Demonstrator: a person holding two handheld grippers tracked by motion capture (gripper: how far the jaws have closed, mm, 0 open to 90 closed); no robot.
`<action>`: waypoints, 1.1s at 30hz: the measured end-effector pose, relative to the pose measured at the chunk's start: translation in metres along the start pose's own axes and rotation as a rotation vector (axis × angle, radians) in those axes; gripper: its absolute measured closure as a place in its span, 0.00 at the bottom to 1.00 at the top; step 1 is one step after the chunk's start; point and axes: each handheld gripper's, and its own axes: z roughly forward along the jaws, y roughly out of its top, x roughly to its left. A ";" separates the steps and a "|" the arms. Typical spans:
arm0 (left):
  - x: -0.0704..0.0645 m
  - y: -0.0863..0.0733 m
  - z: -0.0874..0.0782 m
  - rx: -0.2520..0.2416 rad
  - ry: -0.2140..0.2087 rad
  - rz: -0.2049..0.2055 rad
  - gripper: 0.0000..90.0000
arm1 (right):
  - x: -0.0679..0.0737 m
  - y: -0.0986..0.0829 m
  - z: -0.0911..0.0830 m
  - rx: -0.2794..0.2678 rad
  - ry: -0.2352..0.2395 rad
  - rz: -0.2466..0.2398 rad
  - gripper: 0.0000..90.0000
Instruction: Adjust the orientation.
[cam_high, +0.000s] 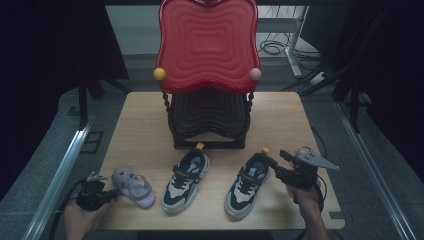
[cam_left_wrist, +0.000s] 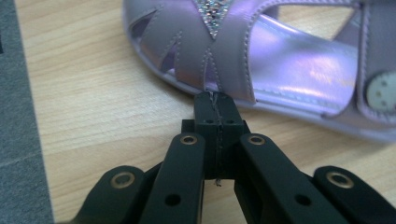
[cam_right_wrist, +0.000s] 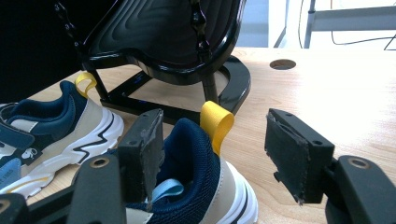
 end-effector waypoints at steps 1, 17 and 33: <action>0.001 0.001 0.001 0.005 -0.004 -0.002 1.00 | 0.000 0.000 0.000 0.000 -0.002 0.001 0.42; 0.027 0.006 -0.010 -0.014 0.002 -0.060 1.00 | -0.004 -0.003 0.000 0.008 -0.019 0.010 0.42; 0.022 0.036 -0.001 -0.024 -0.012 -0.034 1.00 | -0.006 -0.003 -0.001 0.011 -0.030 0.023 0.42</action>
